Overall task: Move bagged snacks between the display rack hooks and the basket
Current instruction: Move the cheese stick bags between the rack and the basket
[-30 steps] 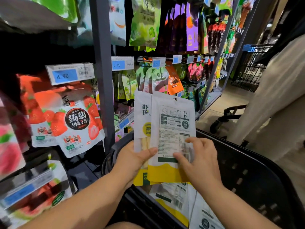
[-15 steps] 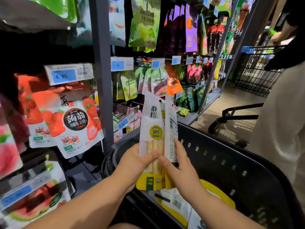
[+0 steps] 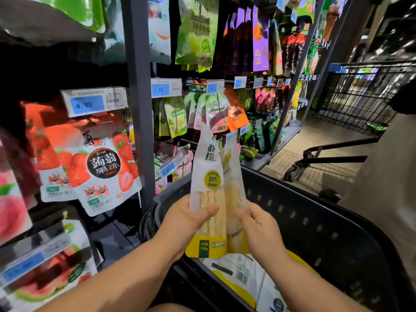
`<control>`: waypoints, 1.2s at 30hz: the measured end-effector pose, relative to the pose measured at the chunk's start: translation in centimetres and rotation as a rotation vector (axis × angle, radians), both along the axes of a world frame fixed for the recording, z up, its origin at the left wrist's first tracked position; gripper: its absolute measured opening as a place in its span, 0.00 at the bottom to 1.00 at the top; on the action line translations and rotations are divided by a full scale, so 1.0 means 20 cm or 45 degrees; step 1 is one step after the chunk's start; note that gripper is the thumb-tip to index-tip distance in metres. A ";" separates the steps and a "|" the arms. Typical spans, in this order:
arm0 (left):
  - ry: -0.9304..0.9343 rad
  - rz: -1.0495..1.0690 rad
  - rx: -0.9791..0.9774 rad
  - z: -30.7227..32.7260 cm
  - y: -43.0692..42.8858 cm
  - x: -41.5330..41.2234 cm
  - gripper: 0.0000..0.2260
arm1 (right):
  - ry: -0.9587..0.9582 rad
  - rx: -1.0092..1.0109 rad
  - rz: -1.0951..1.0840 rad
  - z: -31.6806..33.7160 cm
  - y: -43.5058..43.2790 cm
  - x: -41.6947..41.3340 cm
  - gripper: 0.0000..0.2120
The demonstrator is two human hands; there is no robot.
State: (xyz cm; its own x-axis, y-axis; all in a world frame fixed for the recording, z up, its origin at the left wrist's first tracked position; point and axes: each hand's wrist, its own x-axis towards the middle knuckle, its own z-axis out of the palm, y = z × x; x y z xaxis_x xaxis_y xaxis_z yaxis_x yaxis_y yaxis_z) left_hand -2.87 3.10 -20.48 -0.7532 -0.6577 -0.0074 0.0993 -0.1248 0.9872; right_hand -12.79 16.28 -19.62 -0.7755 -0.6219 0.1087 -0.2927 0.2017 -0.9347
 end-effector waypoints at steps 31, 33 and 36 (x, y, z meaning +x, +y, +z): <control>-0.363 0.910 -0.515 0.39 -0.27 1.20 0.07 | -0.488 -0.523 0.860 0.37 -0.57 0.60 0.16; -0.372 0.959 -0.453 0.37 -0.26 1.30 0.08 | -0.359 -0.428 0.954 0.35 -0.62 0.65 0.32; -0.337 0.955 -0.333 0.34 -0.24 1.45 0.23 | -0.319 -0.359 1.079 0.34 -0.67 0.74 0.44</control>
State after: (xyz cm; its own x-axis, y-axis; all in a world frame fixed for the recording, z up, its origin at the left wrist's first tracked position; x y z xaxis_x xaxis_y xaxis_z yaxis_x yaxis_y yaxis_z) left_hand 26.16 -1.63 -13.70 -0.1098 -0.9889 0.1000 -0.1742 0.1182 0.9776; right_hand 2.00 2.97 -12.88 -0.0954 -0.9678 0.2329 -0.0211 -0.2320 -0.9725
